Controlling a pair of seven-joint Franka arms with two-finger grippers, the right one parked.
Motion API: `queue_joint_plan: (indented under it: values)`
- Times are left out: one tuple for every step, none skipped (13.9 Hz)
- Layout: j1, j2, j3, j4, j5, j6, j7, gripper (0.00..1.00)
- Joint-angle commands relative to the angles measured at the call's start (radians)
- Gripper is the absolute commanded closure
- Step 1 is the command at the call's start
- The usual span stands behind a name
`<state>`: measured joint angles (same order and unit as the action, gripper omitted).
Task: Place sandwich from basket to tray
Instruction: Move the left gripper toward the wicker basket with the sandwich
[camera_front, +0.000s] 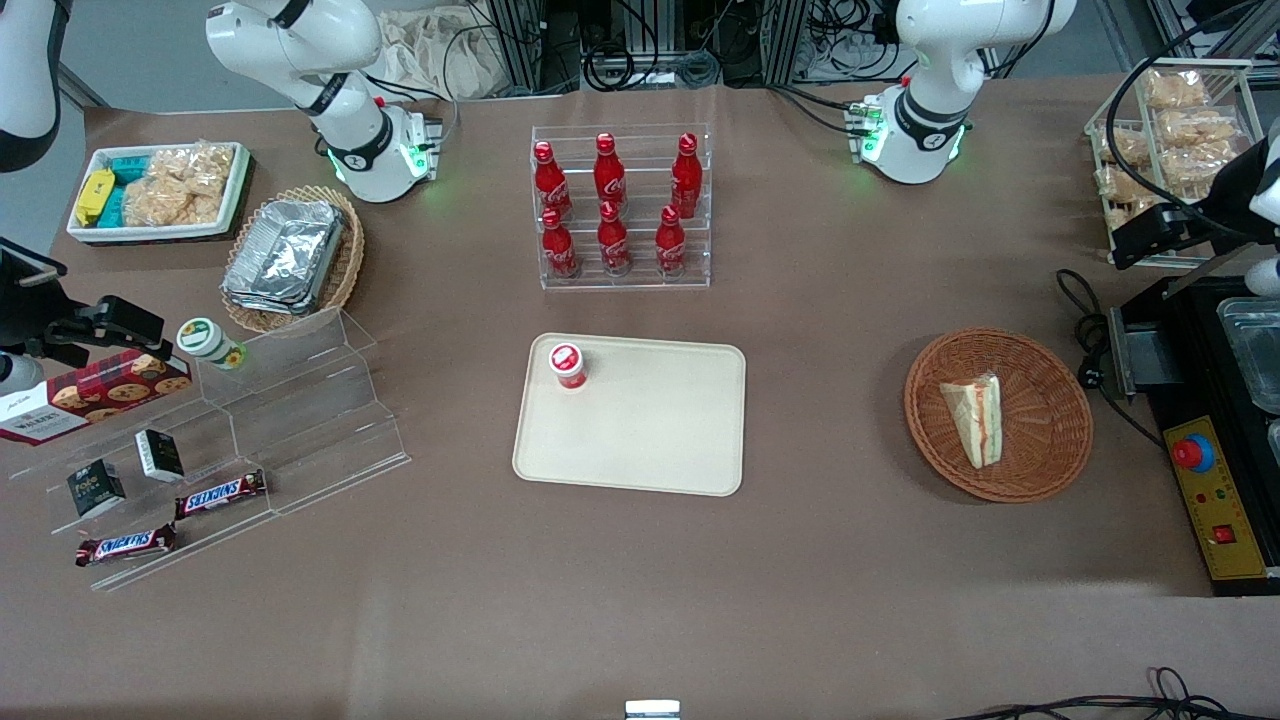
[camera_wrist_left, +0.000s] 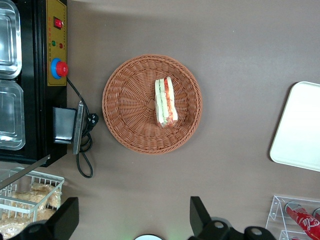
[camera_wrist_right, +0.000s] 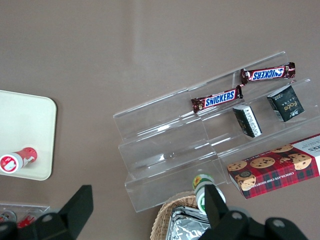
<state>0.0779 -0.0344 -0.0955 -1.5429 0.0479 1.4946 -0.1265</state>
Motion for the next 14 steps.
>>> queue_joint_plan:
  values:
    - [-0.01, -0.019, 0.008, -0.008, -0.014, -0.034, 0.019, 0.0]
    - [-0.012, -0.018, 0.008, -0.002, -0.016, -0.031, 0.022, 0.0]
    - [-0.012, -0.013, 0.008, 0.009, -0.016, -0.03, 0.025, 0.0]
    - [-0.012, -0.012, 0.008, 0.001, -0.016, -0.022, 0.031, 0.0]
    - [-0.012, -0.009, 0.008, 0.001, -0.017, -0.024, 0.015, 0.0]
    - [-0.007, -0.002, 0.01, -0.002, -0.017, -0.024, 0.015, 0.0]
    - [-0.003, 0.007, 0.011, -0.005, -0.019, -0.025, 0.016, 0.0]
    - [-0.004, 0.033, 0.011, -0.008, -0.019, -0.021, 0.013, 0.0]
    - [-0.006, 0.06, 0.011, -0.008, -0.017, -0.005, 0.001, 0.0]
    - [-0.007, 0.086, 0.01, -0.011, -0.017, 0.034, -0.049, 0.0]
    - [-0.012, 0.115, 0.008, -0.022, -0.017, 0.07, -0.112, 0.0]
    - [-0.015, 0.129, 0.007, -0.048, -0.017, 0.117, -0.143, 0.0]
    - [-0.016, 0.139, 0.005, -0.098, -0.017, 0.183, -0.169, 0.0]
    - [-0.017, 0.139, 0.004, -0.171, -0.019, 0.27, -0.2, 0.0]
